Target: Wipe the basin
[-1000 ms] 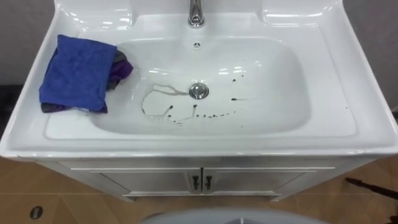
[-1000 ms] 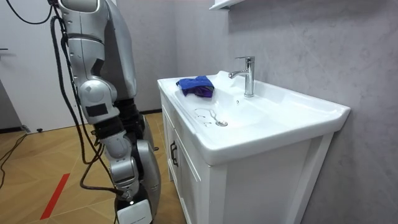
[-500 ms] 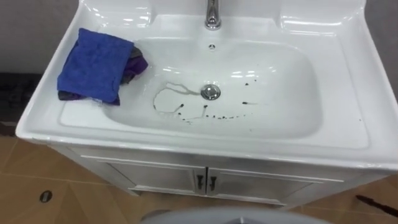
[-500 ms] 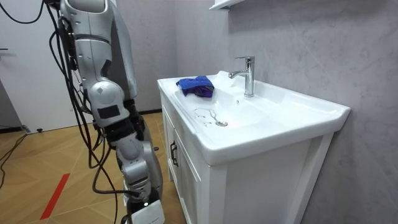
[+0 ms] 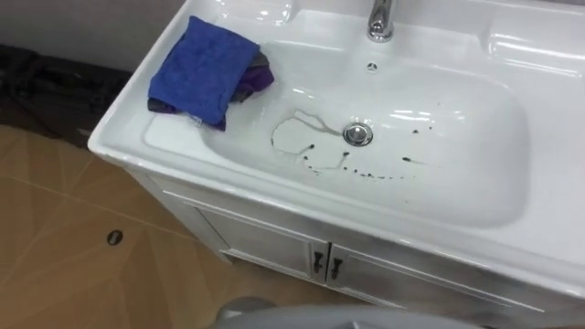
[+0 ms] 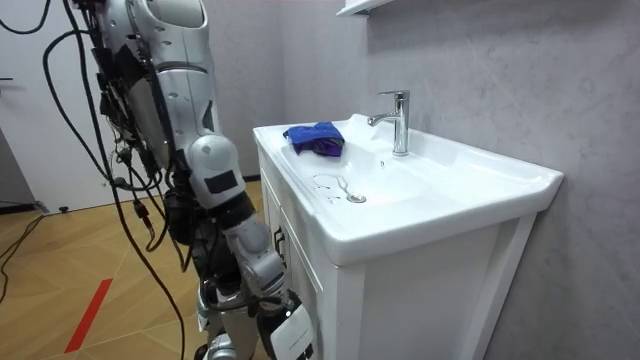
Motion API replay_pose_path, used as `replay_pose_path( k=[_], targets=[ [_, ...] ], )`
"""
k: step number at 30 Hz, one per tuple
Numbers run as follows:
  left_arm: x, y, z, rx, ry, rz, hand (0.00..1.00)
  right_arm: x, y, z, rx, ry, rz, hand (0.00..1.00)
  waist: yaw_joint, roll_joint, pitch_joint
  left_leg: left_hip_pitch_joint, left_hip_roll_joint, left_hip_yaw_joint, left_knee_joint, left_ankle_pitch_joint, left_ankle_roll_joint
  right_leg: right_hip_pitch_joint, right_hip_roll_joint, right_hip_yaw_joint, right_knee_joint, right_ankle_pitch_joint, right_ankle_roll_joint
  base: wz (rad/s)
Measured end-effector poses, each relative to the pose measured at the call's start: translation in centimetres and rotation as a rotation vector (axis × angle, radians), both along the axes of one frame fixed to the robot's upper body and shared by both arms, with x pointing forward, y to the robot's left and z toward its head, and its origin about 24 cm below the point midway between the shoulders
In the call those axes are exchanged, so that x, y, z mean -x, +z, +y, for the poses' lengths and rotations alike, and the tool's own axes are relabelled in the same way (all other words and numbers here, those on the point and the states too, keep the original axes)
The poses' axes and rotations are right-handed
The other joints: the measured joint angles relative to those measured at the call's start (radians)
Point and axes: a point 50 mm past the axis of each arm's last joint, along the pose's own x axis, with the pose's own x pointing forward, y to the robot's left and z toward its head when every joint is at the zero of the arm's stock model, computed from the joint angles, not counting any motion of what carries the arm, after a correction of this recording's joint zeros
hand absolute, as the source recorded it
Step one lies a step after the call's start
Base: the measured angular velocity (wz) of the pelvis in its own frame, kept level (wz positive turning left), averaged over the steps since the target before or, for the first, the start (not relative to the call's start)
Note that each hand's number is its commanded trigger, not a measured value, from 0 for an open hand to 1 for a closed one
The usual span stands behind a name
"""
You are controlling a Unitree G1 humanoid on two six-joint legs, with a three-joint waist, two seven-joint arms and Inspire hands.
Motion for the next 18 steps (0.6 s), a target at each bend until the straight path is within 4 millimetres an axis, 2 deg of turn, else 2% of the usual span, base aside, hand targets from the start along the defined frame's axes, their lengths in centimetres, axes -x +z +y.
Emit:
replay_pose_path(
  k=[2, 3, 5, 8, 11, 13, 18],
  targets=[
    [-1.0, 1.7, 1.1, -0.115, 0.034, -0.083, 0.00, 0.0, 0.0, 0.0, 0.004, 0.001, -0.004, 0.00, 0.026, 0.003, -0.0056, -0.009, -0.001, -0.020, 0.000, 0.002, -0.003, -0.013, 0.000, -0.001, 0.008, -0.002, -0.004, 0.00],
    [-1.3, 2.1, 1.4, -0.144, 0.043, -0.104, 0.00, -0.1, 0.0, 0.0, 0.005, 0.002, -0.007, 0.00, 0.027, 0.002, -0.0067, -0.009, -0.002, -0.026, 0.001, 0.002, -0.003, -0.013, 0.001, -0.002, 0.008, -0.002, -0.004, 0.00],
    [-2.1, 3.7, 2.1, -0.251, 0.064, -0.175, 0.00, 0.1, 0.0, -0.1, 0.007, 0.003, -0.004, 0.00, 0.039, -0.003, -0.0032, -0.009, -0.007, -0.047, 0.001, 0.002, -0.004, -0.012, 0.001, -0.002, 0.006, -0.003, -0.004, 0.00],
    [-3.2, 4.9, 2.6, -0.325, 0.084, -0.246, 0.00, 0.4, 0.0, -0.1, 0.005, 0.004, -0.005, 0.00, 0.050, -0.001, -0.0034, -0.008, -0.010, -0.058, 0.001, 0.002, -0.004, -0.012, 0.000, -0.001, 0.007, -0.003, -0.004, 0.00],
    [-3.9, 5.7, 2.9, -0.373, 0.095, -0.299, 0.00, 0.4, 0.0, -0.1, 0.003, 0.005, -0.005, 0.00, 0.051, -0.002, -0.0024, -0.007, -0.012, -0.070, 0.001, 0.002, -0.004, -0.012, 0.000, -0.001, 0.007, -0.003, -0.004, 0.00],
    [-4.4, 6.3, 3.0, -0.400, 0.096, -0.329, 0.00, 0.4, 0.0, -0.1, -0.004, 0.007, -0.005, 0.00, 0.052, 0.001, -0.0053, -0.007, -0.013, -0.076, 0.001, 0.002, -0.004, -0.012, 0.000, 0.000, 0.007, -0.003, -0.004, 0.00],
    [-5.6, 8.3, 3.1, -0.495, 0.103, -0.425, 0.00, 0.4, 0.1, 0.0, -0.007, 0.014, -0.021, 0.00, 0.046, 0.000, -0.0059, -0.006, -0.017, -0.101, 0.002, 0.002, -0.004, -0.011, 0.001, -0.001, 0.007, -0.003, -0.005, 0.00]
  ],
)
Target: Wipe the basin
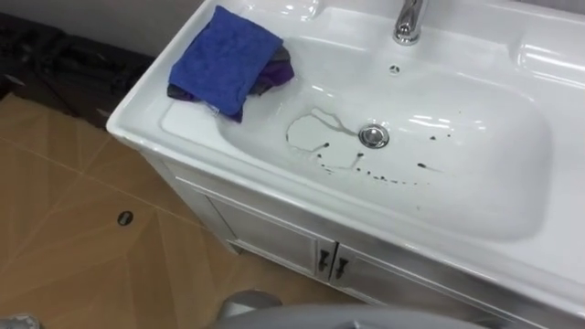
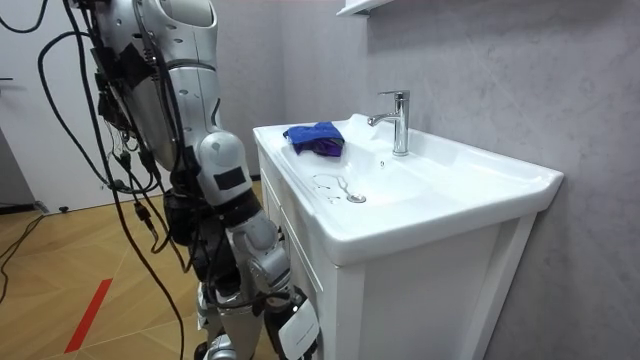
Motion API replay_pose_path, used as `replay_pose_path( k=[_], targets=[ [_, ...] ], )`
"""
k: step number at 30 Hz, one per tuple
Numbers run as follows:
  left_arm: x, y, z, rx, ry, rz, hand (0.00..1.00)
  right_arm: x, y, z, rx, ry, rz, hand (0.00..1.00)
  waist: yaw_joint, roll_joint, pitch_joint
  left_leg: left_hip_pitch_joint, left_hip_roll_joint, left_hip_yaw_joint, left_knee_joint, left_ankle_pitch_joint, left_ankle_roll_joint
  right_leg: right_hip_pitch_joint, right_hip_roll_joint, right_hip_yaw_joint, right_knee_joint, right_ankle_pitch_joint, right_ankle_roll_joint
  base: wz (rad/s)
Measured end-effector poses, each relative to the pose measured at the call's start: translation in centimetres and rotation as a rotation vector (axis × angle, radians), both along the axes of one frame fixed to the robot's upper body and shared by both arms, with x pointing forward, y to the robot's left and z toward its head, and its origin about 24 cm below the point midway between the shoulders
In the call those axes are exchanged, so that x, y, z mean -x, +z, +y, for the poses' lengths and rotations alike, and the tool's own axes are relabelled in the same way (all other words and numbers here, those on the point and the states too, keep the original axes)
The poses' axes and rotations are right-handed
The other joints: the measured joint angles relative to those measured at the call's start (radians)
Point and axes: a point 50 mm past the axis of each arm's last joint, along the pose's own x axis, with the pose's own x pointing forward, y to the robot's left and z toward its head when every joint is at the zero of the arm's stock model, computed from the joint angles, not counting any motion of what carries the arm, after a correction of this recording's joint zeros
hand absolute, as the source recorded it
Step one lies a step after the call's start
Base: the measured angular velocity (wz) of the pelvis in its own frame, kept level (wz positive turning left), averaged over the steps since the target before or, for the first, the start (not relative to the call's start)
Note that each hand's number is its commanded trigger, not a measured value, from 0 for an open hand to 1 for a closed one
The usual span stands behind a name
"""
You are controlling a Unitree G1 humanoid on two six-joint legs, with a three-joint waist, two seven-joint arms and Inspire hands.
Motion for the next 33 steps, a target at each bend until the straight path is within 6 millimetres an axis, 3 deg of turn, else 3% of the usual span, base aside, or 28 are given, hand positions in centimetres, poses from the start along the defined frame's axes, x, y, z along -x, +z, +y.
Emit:
replay_pose_path(
  k=[12, 17, 30, 33],
  targets=[
    [-2.6, 4.8, 0.1, -0.177, -0.086, -0.183, 0.00, 0.3, 0.2, 0.1, 0.000, 0.079, -0.024, 0.00, -0.032, 0.026, 0.0012, 0.014, 0.002, 0.013, -0.006, 0.000, 0.000, 0.003, 0.002, 0.020, 0.001, 0.001, -0.001, -0.03],
    [-3.3, 6.1, -0.1, -0.224, -0.126, -0.218, 0.00, 0.0, 0.2, 0.0, -0.002, 0.116, -0.021, 0.00, -0.034, 0.037, 0.0047, 0.032, 0.004, 0.038, -0.024, 0.000, 0.001, -0.004, 0.002, 0.055, 0.003, 0.000, 0.001, -0.17],
    [-5.1, 9.3, -1.1, -0.373, -0.231, -0.294, 0.00, 0.8, 0.0, 0.5, -0.037, 0.151, 0.014, 0.00, -0.090, 0.040, 0.0098, 0.055, 0.005, 0.063, -0.026, 0.000, 0.001, 0.003, 0.002, 0.086, 0.003, 0.000, 0.001, -0.07],
    [-5.6, 9.4, -1.3, -0.385, -0.269, -0.281, 0.00, 0.8, 0.0, 0.5, -0.051, 0.151, 0.016, 0.00, -0.119, 0.037, 0.0122, 0.057, 0.005, 0.068, -0.026, 0.000, 0.001, 0.004, 0.004, 0.093, 0.002, 0.000, 0.001, -0.03]
  ],
)
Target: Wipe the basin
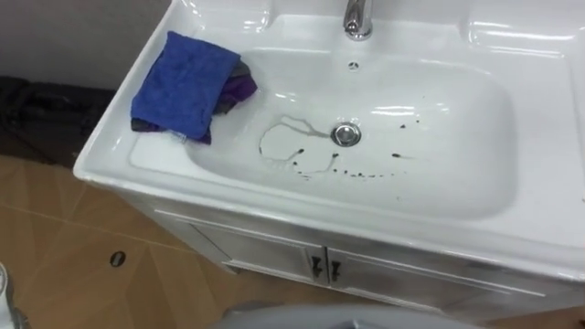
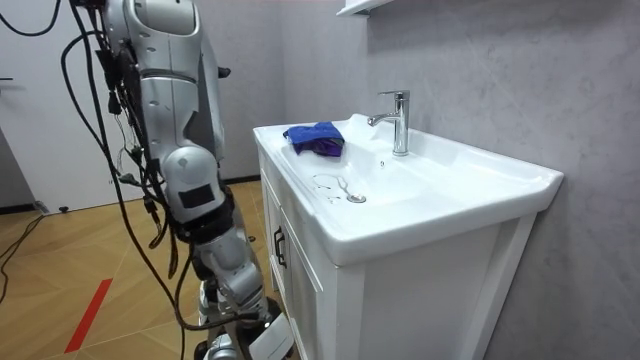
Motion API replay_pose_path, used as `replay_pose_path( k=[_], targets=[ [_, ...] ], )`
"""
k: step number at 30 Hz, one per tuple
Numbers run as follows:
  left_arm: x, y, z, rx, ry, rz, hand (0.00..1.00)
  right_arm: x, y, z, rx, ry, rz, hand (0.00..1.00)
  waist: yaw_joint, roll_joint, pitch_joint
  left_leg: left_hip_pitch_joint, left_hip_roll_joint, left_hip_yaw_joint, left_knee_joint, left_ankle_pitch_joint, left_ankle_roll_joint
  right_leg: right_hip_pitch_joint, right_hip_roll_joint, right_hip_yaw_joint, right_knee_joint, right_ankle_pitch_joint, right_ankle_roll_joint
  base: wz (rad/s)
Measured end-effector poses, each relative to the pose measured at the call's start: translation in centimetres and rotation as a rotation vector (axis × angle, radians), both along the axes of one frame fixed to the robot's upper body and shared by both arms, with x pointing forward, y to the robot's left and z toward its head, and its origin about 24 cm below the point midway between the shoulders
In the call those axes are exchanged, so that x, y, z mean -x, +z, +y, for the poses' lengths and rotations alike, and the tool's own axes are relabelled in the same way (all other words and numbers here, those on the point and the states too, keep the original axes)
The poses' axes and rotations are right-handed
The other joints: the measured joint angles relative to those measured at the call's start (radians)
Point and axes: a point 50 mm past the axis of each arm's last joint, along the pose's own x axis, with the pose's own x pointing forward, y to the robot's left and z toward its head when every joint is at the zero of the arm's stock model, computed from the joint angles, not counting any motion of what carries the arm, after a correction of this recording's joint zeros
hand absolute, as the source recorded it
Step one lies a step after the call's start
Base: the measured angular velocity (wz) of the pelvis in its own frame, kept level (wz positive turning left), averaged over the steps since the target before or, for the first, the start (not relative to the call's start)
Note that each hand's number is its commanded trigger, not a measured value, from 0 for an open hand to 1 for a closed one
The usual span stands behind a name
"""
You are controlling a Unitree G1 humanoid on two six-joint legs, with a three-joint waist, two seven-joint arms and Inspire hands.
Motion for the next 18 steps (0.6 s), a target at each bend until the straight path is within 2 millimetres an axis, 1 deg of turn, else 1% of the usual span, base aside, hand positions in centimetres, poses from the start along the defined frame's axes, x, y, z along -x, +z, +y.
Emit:
replay_pose_path(
  k=[2, 3, 4, 5, 7, 10, 13, 16, 18],
  targets=[
    [-0.6, -0.2, -0.5, -0.008, -0.045, 0.030, 0.00, 0.2, 0.0, 0.1, -0.010, -0.003, 0.008, 0.00, -0.004, -0.002, 0.0029, 0.008, 0.002, 0.021, -0.001, 0.000, 0.000, 0.000, 0.005, 0.028, -0.001, 0.000, 0.000, -0.14],
    [-0.7, -0.2, -0.6, -0.011, -0.052, 0.036, 0.00, 0.3, 0.0, 0.1, -0.011, -0.004, 0.011, 0.00, -0.005, -0.002, 0.0032, 0.010, 0.002, 0.024, -0.001, 0.000, 0.000, 0.000, 0.005, 0.034, -0.001, 0.000, 0.000, -0.20],
    [-0.8, -0.3, -0.7, -0.015, -0.061, 0.043, 0.00, 0.4, -0.1, 0.2, -0.019, -0.003, 0.017, 0.00, -0.008, -0.003, 0.0048, 0.014, 0.002, 0.026, -0.001, 0.000, 0.000, 0.000, 0.008, 0.049, -0.001, 0.001, 0.000, -0.14],
    [-0.8, -0.3, -0.7, -0.017, -0.063, 0.045, 0.00, 0.5, -0.1, 0.2, -0.022, -0.004, 0.018, 0.00, -0.012, -0.004, 0.0052, 0.014, 0.002, 0.027, -0.001, 0.000, 0.000, -0.001, 0.009, 0.051, -0.002, 0.002, 0.000, -0.14],
    [-1.2, -0.1, -0.8, -0.023, -0.086, 0.050, 0.00, 0.6, -0.2, 0.5, -0.030, -0.007, 0.023, 0.00, -0.018, -0.007, 0.0075, 0.015, 0.006, 0.042, -0.001, 0.000, 0.000, -0.006, 0.014, 0.074, -0.002, 0.004, -0.003, -0.13],
    [-1.8, -0.3, -1.3, -0.020, -0.122, 0.060, 0.00, 0.6, -0.2, 0.5, -0.035, -0.008, 0.029, 0.00, -0.021, -0.009, 0.0072, 0.013, 0.007, 0.052, -0.002, 0.000, 0.000, -0.013, 0.016, 0.084, -0.002, 0.008, -0.003, -0.10],
    [-2.5, -0.8, -2.1, -0.009, -0.182, 0.082, 0.00, 0.6, -0.2, 0.6, -0.036, -0.009, 0.033, 0.00, -0.022, -0.013, 0.0046, 0.013, 0.007, 0.060, -0.007, 0.000, 0.000, -0.018, 0.015, 0.088, -0.002, 0.011, -0.001, -0.05],
    [-3.3, -1.4, -3.1, 0.010, -0.260, 0.118, 0.00, 0.7, -0.3, 0.7, -0.042, 0.028, 0.049, 0.00, -0.030, -0.017, 0.0031, 0.013, 0.011, 0.100, -0.013, 0.000, 0.000, -0.021, 0.016, 0.097, -0.003, 0.012, 0.000, -0.03],
    [-3.7, -1.8, -3.8, 0.021, -0.318, 0.145, 0.00, 0.5, -0.3, 0.9, -0.053, 0.046, 0.052, 0.00, -0.041, -0.021, 0.0024, 0.013, 0.012, 0.115, -0.013, 0.000, 0.000, -0.021, 0.016, 0.101, -0.003, 0.013, 0.001, -0.07]
  ],
)
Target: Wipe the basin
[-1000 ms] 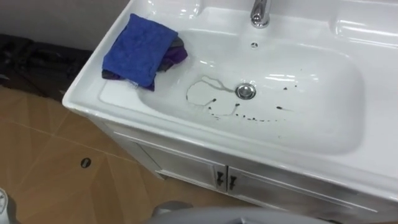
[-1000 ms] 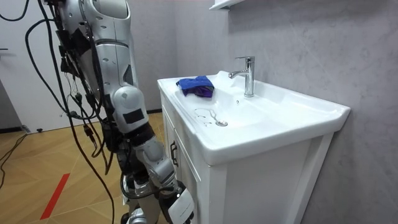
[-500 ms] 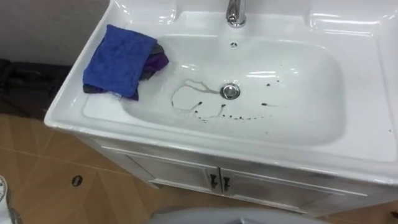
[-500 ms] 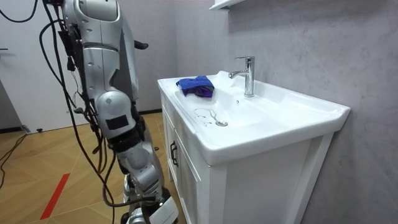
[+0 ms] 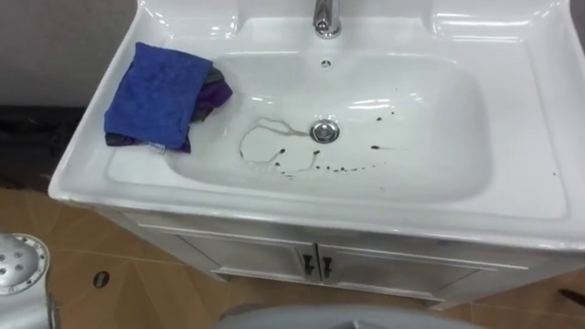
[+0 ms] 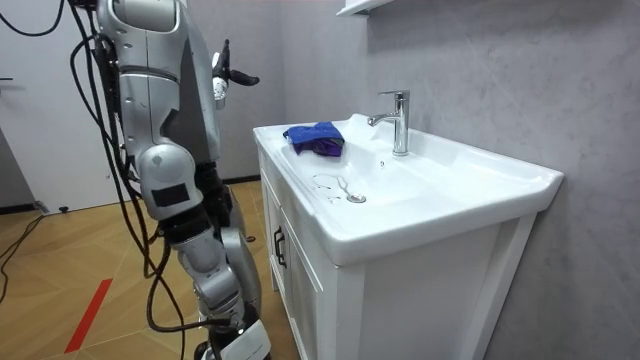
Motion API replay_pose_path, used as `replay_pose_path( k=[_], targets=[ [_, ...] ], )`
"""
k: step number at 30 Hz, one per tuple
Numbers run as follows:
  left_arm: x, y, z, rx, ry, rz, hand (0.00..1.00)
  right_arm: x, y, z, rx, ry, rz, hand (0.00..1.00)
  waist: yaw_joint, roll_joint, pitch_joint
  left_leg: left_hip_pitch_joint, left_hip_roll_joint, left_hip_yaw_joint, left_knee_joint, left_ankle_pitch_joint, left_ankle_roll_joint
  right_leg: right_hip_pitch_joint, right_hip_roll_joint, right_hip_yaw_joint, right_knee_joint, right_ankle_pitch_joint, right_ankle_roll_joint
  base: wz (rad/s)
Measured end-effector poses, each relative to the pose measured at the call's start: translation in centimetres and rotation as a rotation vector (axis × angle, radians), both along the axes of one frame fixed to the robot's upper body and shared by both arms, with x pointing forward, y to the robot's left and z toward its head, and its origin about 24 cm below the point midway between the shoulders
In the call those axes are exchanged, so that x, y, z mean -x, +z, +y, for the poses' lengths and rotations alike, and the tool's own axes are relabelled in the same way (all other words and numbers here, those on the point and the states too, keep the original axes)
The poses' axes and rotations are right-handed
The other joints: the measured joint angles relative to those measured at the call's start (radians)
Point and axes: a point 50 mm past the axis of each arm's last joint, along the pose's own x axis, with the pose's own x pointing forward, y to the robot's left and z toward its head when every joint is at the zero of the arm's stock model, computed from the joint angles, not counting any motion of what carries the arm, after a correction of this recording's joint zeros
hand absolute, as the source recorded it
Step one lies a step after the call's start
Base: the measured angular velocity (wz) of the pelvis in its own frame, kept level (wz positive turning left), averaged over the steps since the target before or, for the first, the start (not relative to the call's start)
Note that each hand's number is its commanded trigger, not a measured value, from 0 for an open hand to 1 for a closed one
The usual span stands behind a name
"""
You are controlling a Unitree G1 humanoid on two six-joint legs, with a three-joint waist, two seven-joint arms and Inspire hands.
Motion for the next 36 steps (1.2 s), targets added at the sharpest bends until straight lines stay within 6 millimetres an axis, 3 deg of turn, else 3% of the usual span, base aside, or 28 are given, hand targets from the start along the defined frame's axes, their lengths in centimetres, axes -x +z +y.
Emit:
replay_pose_path(
  k=[2, 13, 18, 26, 36],
  targets=[
    [-0.5, -0.4, -0.6, 0.011, -0.057, 0.031, 0.00, -0.1, 0.0, 0.1, -0.002, 0.008, -0.002, 0.00, -0.008, -0.006, -0.0008, 0.001, 0.004, 0.026, 0.000, 0.000, 0.000, 0.000, 0.003, 0.009, -0.002, 0.002, -0.001, -0.09],
    [-1.6, -1.4, -2.4, 0.038, -0.227, 0.124, 0.00, 0.1, 0.0, 0.1, -0.016, 0.019, 0.025, 0.00, -0.038, -0.008, -0.0014, 0.005, 0.020, 0.049, 0.001, 0.000, 0.000, 0.000, 0.022, 0.031, -0.023, 0.017, -0.011, -0.07],
    [-1.6, -2.6, -2.5, 0.000, -0.232, 0.223, 0.00, 0.0, 0.0, 0.1, -0.012, 0.010, 0.023, 0.00, -0.032, -0.009, -0.0009, 0.018, 0.027, 0.064, -0.008, 0.000, 0.000, 0.001, 0.031, 0.052, -0.025, 0.018, -0.014, -0.09],
    [-1.4, -3.8, -2.3, -0.018, -0.224, 0.300, 0.00, -0.3, -0.2, 0.5, -0.017, 0.006, 0.013, 0.00, -0.042, -0.025, 0.0007, 0.018, 0.027, 0.071, -0.017, 0.000, 0.000, -0.013, 0.031, 0.058, -0.012, 0.018, -0.014, -0.01],
    [-1.2, -6.2, -2.6, -0.015, -0.222, 0.457, 0.00, 0.0, -0.3, 0.7, -0.007, 0.000, 0.051, 0.00, -0.064, -0.027, 0.0013, 0.018, 0.027, 0.073, -0.017, 0.000, 0.000, -0.015, 0.033, 0.067, -0.015, 0.019, -0.014, -0.02]
  ],
)
